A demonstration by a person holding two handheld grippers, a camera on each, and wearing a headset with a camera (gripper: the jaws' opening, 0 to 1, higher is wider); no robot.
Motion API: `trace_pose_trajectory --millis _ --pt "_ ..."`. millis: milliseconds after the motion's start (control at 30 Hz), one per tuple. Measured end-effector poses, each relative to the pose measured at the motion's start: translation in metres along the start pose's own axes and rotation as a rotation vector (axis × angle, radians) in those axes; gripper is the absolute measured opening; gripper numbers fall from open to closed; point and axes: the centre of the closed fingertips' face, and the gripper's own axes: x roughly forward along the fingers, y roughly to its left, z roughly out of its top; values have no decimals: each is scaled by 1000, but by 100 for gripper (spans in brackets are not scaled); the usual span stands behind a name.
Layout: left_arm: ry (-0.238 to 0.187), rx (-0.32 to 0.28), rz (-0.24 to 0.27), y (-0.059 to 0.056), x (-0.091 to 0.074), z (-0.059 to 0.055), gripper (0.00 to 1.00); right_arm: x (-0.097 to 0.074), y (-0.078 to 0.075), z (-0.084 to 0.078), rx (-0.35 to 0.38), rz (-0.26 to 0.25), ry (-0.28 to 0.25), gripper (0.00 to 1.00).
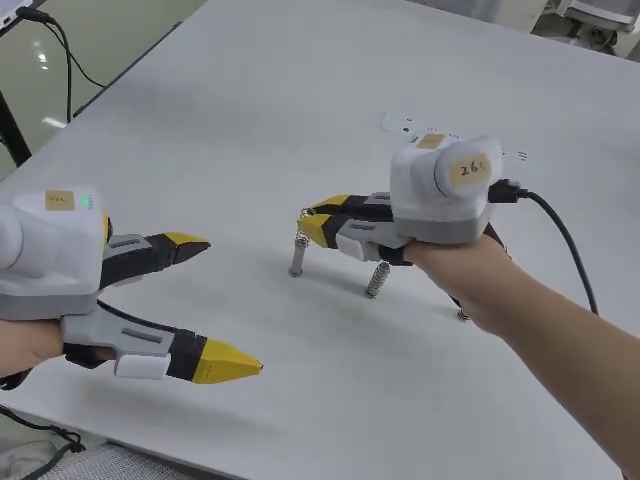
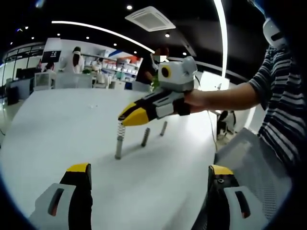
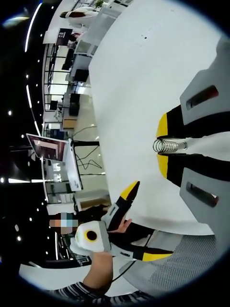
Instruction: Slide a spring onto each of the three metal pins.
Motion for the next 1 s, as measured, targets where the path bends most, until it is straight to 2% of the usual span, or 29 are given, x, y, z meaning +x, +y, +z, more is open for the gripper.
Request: trace_pose_trajectory --millis 500,1000 --pt "-2 -6 6 1 -1 -2 98 12 4 -21 3 14 64 8" --pt "-7 -13 9 3 -1 -3 98 23 12 -45 -66 31 150 8"
